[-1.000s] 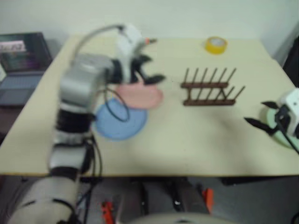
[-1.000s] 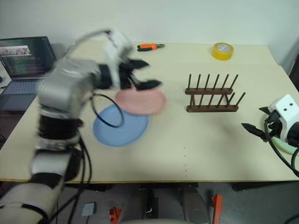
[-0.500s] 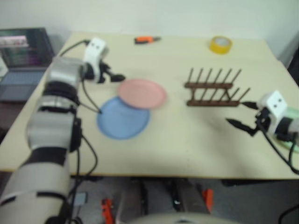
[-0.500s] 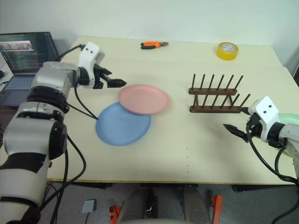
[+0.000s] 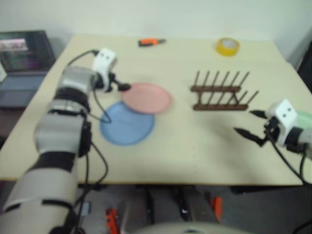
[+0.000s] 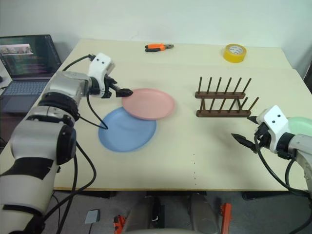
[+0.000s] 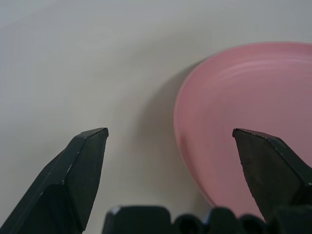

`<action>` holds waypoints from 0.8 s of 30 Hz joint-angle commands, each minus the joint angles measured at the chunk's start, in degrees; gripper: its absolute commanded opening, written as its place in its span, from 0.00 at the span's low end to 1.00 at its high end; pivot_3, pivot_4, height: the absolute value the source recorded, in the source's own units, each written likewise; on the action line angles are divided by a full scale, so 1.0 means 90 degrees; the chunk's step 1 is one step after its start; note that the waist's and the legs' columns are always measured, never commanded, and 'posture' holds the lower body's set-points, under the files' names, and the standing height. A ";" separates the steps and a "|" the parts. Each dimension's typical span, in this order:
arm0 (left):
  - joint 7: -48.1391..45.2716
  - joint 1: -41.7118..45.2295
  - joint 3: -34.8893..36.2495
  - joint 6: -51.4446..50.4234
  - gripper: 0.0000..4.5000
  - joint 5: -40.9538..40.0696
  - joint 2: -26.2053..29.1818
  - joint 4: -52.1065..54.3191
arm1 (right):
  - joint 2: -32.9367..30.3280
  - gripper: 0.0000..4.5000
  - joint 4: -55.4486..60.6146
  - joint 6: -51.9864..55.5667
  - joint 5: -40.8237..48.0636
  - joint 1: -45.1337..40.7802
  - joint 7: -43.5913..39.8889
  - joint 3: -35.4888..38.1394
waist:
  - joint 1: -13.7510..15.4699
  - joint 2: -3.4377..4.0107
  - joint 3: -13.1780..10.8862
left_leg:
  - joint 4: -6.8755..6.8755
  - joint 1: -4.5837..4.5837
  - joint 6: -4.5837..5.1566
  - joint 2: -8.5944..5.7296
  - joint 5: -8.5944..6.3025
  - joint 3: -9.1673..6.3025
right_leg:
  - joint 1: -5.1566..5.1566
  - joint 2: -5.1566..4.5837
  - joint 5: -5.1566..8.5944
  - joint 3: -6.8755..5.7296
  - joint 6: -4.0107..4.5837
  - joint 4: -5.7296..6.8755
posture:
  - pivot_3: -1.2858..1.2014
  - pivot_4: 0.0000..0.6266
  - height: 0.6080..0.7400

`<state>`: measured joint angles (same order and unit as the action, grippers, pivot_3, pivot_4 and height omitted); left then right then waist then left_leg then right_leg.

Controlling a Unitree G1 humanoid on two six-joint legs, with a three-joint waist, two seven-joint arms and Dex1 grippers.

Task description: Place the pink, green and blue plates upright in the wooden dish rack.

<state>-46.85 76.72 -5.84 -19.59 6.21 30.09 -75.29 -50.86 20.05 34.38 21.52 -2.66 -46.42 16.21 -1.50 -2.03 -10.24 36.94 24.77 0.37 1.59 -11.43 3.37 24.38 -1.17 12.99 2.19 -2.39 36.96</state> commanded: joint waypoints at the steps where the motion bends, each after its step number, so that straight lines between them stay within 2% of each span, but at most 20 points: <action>1: 0.0001 0.0015 0.0149 -0.0052 1.00 -0.0010 -0.0032 -0.0014 | -0.0037 0.99 0.0166 0.0001 0.0044 -0.0007 0.0039 0.0145 | 0.0000 0.0000 0.0000 | 0.0000 0.0000 0.0000 -0.0001 0.0000 0.0000 | 0.0000 0.0000 0.0000 0.0000 0.0000 0.0000 | 0.52 0.24 1.00; 11: 0.0072 -0.0202 0.0282 -0.0265 1.00 0.0003 -0.0216 0.0003 | -0.0061 0.99 0.0175 -0.0002 0.0040 0.0080 0.0034 0.0145 | -0.0001 0.0000 0.0000 | 0.0002 0.0000 0.0000 -0.0001 0.0000 0.0000 | 0.0000 0.0001 -0.0001 0.0001 0.0000 0.0003 | 0.52 0.24 1.00; 13: 0.0218 -0.0240 0.0306 -0.0252 0.92 0.0007 -0.0225 0.0000 | -0.0081 1.00 0.0174 -0.0013 0.0005 0.0090 0.0040 0.0112 | -0.0002 0.0000 0.0000 | 0.0002 -0.0001 0.0000 -0.0001 0.0000 0.0000 | 0.0000 0.0001 -0.0001 0.0001 0.0000 0.0005 | 0.52 0.24 1.00; 16: 0.0246 -0.0261 0.0306 -0.0233 0.72 0.0011 -0.0227 -0.0001 | -0.0082 1.00 0.0147 -0.0020 -0.0022 0.0081 0.0052 0.0085 | -0.0001 0.0000 0.0000 | 0.0004 -0.0001 0.0000 -0.0001 0.0000 0.0000 | -0.0001 0.0001 -0.0002 0.0001 -0.0002 0.0005 | 0.52 0.24 1.00; 24: 0.0252 -0.0270 0.0301 -0.0236 0.07 0.0010 -0.0221 0.0013 | -0.0084 1.00 0.0129 -0.0024 -0.0048 0.0036 0.0057 0.0025 | -0.0001 0.0000 0.0001 | 0.0004 -0.0002 0.0000 -0.0002 0.0000 0.0001 | -0.0002 0.0000 -0.0002 0.0002 -0.0002 0.0006 | 0.52 0.24 1.00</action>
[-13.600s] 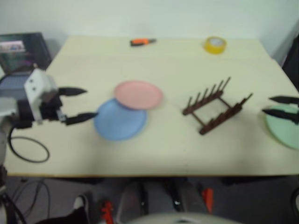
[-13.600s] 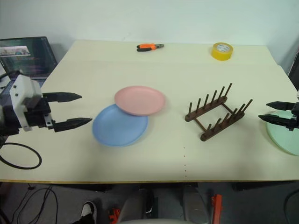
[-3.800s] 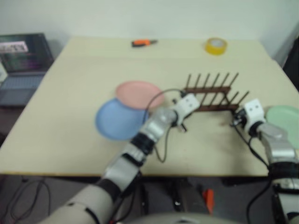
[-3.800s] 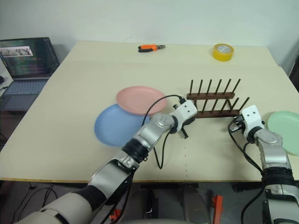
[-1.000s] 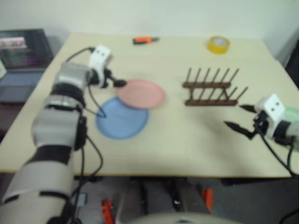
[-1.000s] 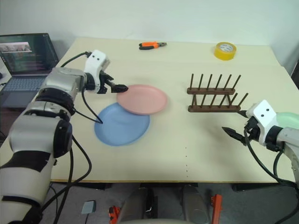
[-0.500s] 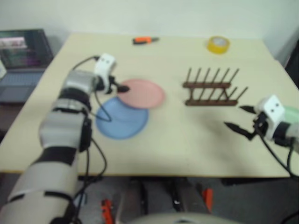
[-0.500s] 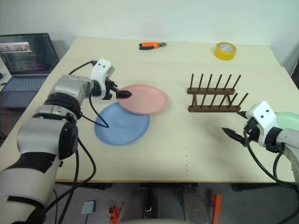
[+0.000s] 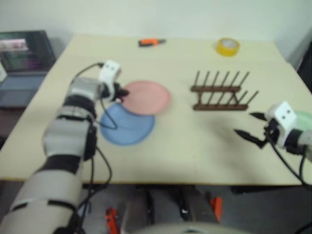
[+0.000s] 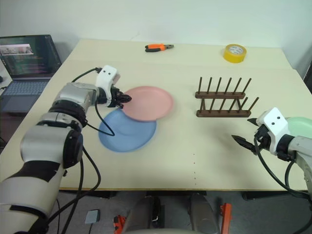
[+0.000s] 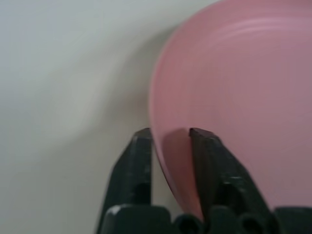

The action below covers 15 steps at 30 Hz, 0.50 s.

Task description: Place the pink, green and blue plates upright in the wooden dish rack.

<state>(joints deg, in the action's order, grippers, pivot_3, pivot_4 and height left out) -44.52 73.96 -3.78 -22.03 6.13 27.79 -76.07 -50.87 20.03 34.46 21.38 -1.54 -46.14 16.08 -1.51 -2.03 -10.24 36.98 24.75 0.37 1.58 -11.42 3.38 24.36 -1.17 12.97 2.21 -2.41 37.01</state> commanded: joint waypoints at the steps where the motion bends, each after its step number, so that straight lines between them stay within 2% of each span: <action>1: -0.0013 0.0037 0.0077 0.0035 0.00 0.0025 0.0039 0.0102 | -0.0081 1.00 0.0134 -0.0032 -0.0031 -0.0097 0.0027 0.0032 | -0.0003 0.0000 0.0001 | 0.0000 -0.0002 0.0000 0.0000 0.0000 0.0001 | -0.0001 0.0000 0.0000 0.0001 0.0000 0.0000 | 0.52 0.24 1.00; 15: -0.0096 0.0109 0.0140 0.0073 0.00 0.0059 0.0175 0.0160 | -0.0027 1.00 0.0130 -0.0062 -0.0031 -0.0195 0.0064 -0.0106 | -0.0015 0.0000 0.0004 | 0.0002 -0.0011 0.0000 0.0001 0.0000 0.0002 | -0.0008 0.0001 -0.0001 0.0003 0.0000 0.0007 | 0.52 0.24 1.00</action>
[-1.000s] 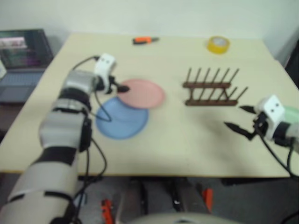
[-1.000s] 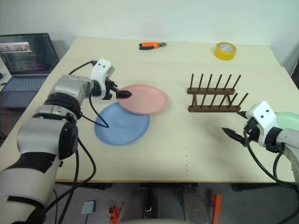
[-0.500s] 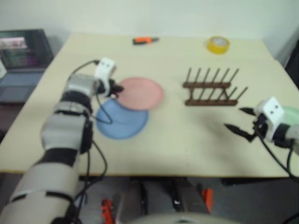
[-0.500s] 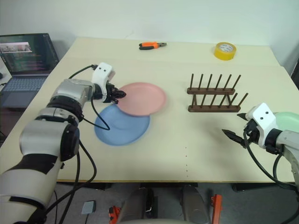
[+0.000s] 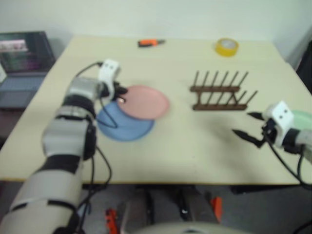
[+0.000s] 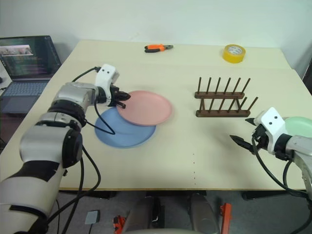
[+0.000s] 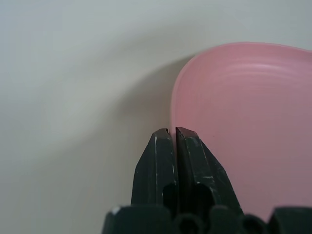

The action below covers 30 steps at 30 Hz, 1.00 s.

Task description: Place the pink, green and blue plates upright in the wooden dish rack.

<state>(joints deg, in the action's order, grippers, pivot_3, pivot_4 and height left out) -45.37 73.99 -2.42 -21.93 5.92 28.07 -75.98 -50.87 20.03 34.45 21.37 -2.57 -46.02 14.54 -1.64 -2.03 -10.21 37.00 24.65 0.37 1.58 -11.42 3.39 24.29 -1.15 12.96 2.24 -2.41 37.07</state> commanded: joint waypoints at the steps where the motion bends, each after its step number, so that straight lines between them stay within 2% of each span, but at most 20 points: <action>1: 0.0012 0.0094 0.0006 0.0071 0.00 0.0075 0.0152 0.0152 | -0.0022 1.00 0.0132 -0.0064 -0.0030 -0.0090 0.0053 0.0046 | 0.0000 0.0000 0.0000 | 0.0000 0.0000 0.0000 0.0000 0.0000 0.0000 | 0.0000 0.0000 0.0000 0.0000 0.0000 0.0000 | 0.52 0.24 1.00; 16: 0.0172 0.0146 0.0354 0.0523 0.00 -0.0078 0.0329 0.0221 | -0.0078 1.00 0.0113 -0.0074 0.0007 -0.0261 -0.0009 0.0008 | -0.0001 0.0000 0.0000 | 0.0002 0.0000 0.0000 0.0000 0.0000 0.0001 | 0.0000 0.0000 -0.0001 0.0001 -0.0001 0.0001 | 0.52 0.24 1.00; 25: 0.0233 0.0248 0.0470 0.0802 0.00 -0.0081 0.0534 0.0213 | 0.0049 1.00 0.0518 0.0074 0.0663 -0.0641 -0.0109 0.0161 | -0.0002 0.0000 0.0000 | 0.0003 0.0000 0.0000 0.0001 0.0001 0.0000 | -0.0001 0.0000 -0.0002 0.0000 -0.0002 0.0003 | 0.52 0.24 1.00; 30: -0.0126 0.0366 0.0493 0.0932 0.00 -0.0065 0.0908 0.0248 | 0.0288 1.00 0.0826 0.0253 0.1261 -0.0883 -0.0074 0.0195 | -0.0019 -0.0001 0.0000 | 0.0001 0.0001 0.0000 0.0002 0.0000 0.0001 | 0.0000 0.0002 -0.0002 0.0001 -0.0002 0.0001 | 0.52 0.24 1.00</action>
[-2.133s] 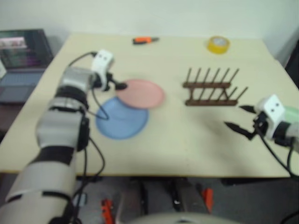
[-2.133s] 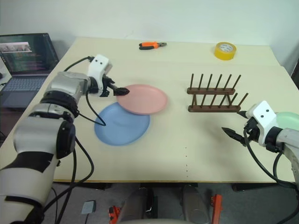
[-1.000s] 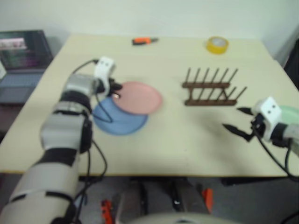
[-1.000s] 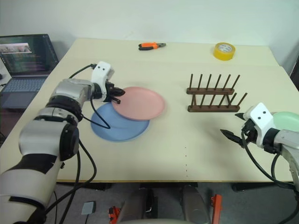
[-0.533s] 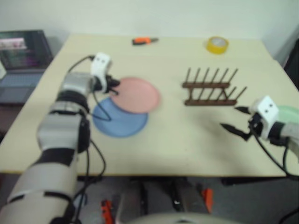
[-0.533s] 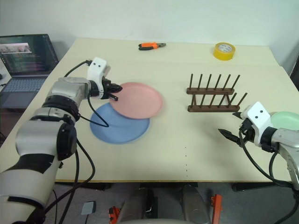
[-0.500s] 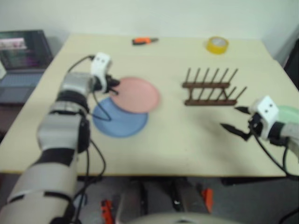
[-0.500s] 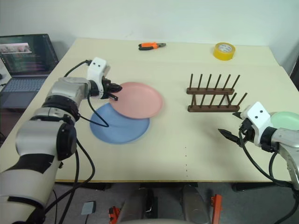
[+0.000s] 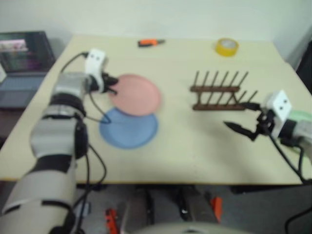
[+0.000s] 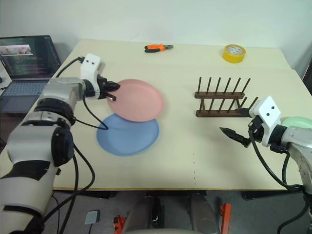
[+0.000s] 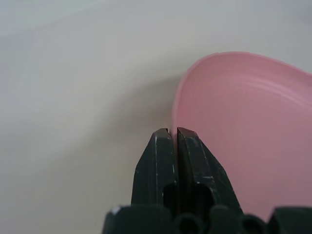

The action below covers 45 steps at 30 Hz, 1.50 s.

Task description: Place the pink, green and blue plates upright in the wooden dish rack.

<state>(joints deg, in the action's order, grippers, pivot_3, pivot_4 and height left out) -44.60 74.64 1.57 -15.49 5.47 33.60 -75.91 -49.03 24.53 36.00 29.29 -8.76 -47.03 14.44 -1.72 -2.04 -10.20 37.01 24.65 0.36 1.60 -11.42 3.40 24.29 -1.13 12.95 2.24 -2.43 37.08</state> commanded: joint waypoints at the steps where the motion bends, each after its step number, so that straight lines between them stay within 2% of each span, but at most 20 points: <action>1: -0.0212 0.0284 0.0009 0.0329 0.00 0.0029 0.0342 0.0256 | 0.0130 1.00 0.0347 0.0112 0.0461 -0.0253 0.0062 0.0206 | -0.0010 0.0000 0.0000 | 0.0000 0.0000 0.0000 0.0002 0.0000 0.0000 | 0.0001 0.0001 0.0000 0.0000 0.0000 0.0000 | 0.52 0.24 1.00; 9: -0.0233 0.0357 0.0064 0.0536 0.00 0.0032 0.0657 0.0286 | 0.0368 1.00 0.0414 0.0199 0.0668 -0.0622 0.0157 -0.0091 | 0.0014 -0.0010 0.0006 | 0.0005 0.0000 0.0000 0.0001 0.0000 0.0000 | -0.0003 -0.0003 -0.0002 -0.0002 -0.0001 0.0001 | 0.52 0.24 1.00; 16: -0.1099 0.0886 -0.0086 0.0552 0.00 0.0004 0.0695 0.0848 | 0.0587 1.00 0.0427 0.0139 0.0494 -0.1685 0.0235 -0.0913 | 0.0009 -0.0011 0.0006 | 0.0005 0.0003 0.0000 0.0002 0.0000 0.0000 | 0.0000 -0.0002 -0.0003 -0.0005 0.0000 -0.0001 | 0.52 0.24 1.00; 22: -0.1309 0.1248 -0.0221 0.0135 0.00 -0.0083 0.0297 0.1829 | 0.1313 1.00 0.0082 -0.0245 -0.0486 -0.3166 0.0453 -0.2328 | 0.0003 -0.0011 0.0006 | 0.0003 0.0004 0.0001 0.0003 0.0000 0.0000 | 0.0004 0.0000 -0.0001 -0.0004 0.0002 0.0001 | 0.52 0.24 1.00; 26: -0.0879 0.1250 -0.0423 -0.0114 0.00 0.0111 0.0000 0.2438 | 0.1997 1.00 -0.0302 -0.0271 -0.0937 -0.3925 0.0569 -0.3022 | -0.0007 -0.0011 0.0006 | 0.0003 0.0006 0.0001 0.0004 0.0001 0.0003 | 0.0009 0.0000 -0.0001 0.0001 0.0002 0.0008 | 0.52 0.24 1.00; 31: -0.0803 0.1003 -0.0600 -0.0941 0.00 -0.0029 -0.0444 0.3794 | 0.2492 1.00 -0.1176 -0.0677 -0.2202 -0.4327 0.0934 -0.3964 | -0.0008 -0.0011 0.0006 | 0.0004 0.0009 0.0001 0.0004 0.0001 0.0005 | 0.0012 0.0000 -0.0017 0.0002 0.0027 0.0007 | 0.52 0.24 1.00; 39: -0.0744 0.0418 -0.0647 -0.2296 0.00 -0.0297 -0.0555 0.5662 | 0.2931 1.00 -0.1922 -0.1317 -0.3408 -0.4280 0.1322 -0.4469 | -0.0024 -0.0010 0.0006 | 0.0003 0.0010 0.0000 0.0005 0.0001 0.0005 | 0.0018 0.0001 -0.0018 0.0005 0.0030 0.0018 | 0.52 0.24 1.00; 42: -0.0723 0.0198 -0.0676 -0.2711 0.00 -0.0390 -0.0571 0.6167 | 0.3117 0.85 -0.2241 -0.1578 -0.3710 -0.4354 0.1479 -0.4456 | -0.0031 -0.0010 0.0006 | 0.0005 0.0005 -0.0002 0.0006 0.0003 0.0005 | 0.0019 0.0003 -0.0017 0.0008 0.0029 0.0028 | 0.52 0.24 1.00; 45: -0.0670 0.0172 -0.0669 -0.2987 0.00 -0.0480 -0.0567 0.6433 | 0.3187 0.63 -0.2483 -0.1940 -0.4019 -0.4381 0.1519 -0.4482 | -0.0023 -0.0010 0.0006 | 0.0007 0.0004 -0.0007 0.0006 0.0007 0.0001 | 0.0020 0.0006 -0.0016 0.0006 0.0028 0.0036 | 0.52 0.24 1.00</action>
<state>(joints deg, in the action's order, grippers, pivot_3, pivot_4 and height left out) -50.56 74.91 -5.18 -41.33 2.68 28.16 -22.04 -20.54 2.02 21.23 -4.97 -46.47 -34.60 -26.62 -1.93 -2.13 -10.15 37.08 24.68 0.30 1.65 -11.35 3.42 24.47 -1.08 12.80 2.31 -2.18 37.41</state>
